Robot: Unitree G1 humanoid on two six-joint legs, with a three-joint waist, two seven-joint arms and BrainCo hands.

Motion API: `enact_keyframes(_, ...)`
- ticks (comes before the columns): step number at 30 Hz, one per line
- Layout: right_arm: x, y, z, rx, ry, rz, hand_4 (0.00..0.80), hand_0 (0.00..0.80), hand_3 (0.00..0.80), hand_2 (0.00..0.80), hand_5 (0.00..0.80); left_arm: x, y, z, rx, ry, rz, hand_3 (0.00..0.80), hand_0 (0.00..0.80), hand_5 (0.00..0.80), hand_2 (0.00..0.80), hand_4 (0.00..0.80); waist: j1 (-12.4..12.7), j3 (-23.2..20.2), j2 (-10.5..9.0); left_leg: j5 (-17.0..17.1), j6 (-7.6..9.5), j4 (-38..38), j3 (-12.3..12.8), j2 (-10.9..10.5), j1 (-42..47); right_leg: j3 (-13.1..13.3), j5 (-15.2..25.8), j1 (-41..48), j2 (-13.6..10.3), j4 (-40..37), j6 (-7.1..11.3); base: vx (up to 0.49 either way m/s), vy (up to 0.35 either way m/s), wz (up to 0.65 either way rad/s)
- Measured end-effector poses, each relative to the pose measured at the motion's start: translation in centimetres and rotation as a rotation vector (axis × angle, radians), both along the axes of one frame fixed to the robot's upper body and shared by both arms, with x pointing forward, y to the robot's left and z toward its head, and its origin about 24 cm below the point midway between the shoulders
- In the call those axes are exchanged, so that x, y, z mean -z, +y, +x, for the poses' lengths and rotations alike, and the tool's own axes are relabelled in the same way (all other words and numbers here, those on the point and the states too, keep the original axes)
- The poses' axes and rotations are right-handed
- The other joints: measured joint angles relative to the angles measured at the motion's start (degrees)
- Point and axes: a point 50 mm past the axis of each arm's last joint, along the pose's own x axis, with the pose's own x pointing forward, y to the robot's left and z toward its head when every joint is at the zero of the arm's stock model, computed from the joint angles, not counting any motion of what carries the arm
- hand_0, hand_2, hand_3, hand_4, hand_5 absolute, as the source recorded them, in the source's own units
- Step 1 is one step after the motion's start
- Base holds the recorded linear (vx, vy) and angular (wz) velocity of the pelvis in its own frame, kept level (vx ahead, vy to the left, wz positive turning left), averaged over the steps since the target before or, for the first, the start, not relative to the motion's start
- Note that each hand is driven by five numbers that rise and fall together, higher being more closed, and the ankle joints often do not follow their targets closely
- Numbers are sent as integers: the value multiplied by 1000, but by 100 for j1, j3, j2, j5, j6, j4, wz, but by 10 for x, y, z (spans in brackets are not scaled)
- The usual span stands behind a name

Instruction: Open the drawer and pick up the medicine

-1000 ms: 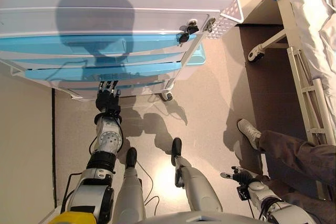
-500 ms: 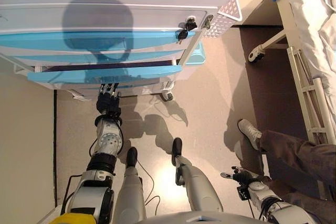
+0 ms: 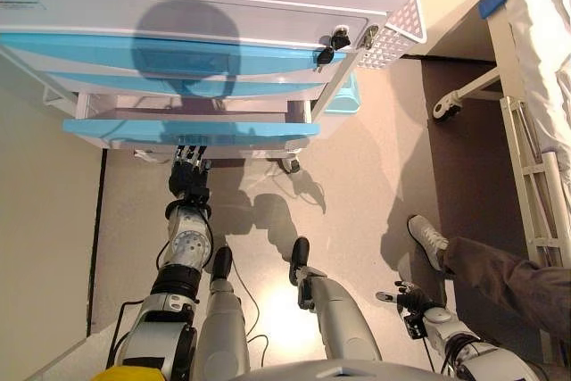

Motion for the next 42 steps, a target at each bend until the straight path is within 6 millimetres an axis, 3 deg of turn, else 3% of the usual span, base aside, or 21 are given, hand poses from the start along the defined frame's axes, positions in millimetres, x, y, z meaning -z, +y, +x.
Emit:
enact_keyframes(21, -1, -2, 2, 0, -5, -2, 0, 0, 0, 0, 0, 7, -3, -12, 36, -14, -3, 800, 800, 800, 800, 800, 313, 52, 13, -146, -172, 406, -766, 54, -388, -655, -845, -453, -96, 1262, -378, -15, -31, 16)
enact_keyframes(30, -4, -9, 3, 9, -9, -19, 0, 0, 0, 0, 0, 4, -5, -17, 62, -46, 26, 800, 800, 800, 800, 800, 491, 226, 106, -128, -203, 445, -983, 61, -474, -889, -961, -427, -116, 1357, -402, 1, -30, 13)
enact_keyframes(42, -5, -10, 4, 8, -13, -22, 0, 0, 0, 0, 0, 15, -6, -33, 112, -36, 34, 800, 800, 800, 800, 800, 673, 274, 126, -137, -218, 512, -1212, 35, -541, -1225, -1137, -308, -200, 1466, -434, 30, -36, 14)
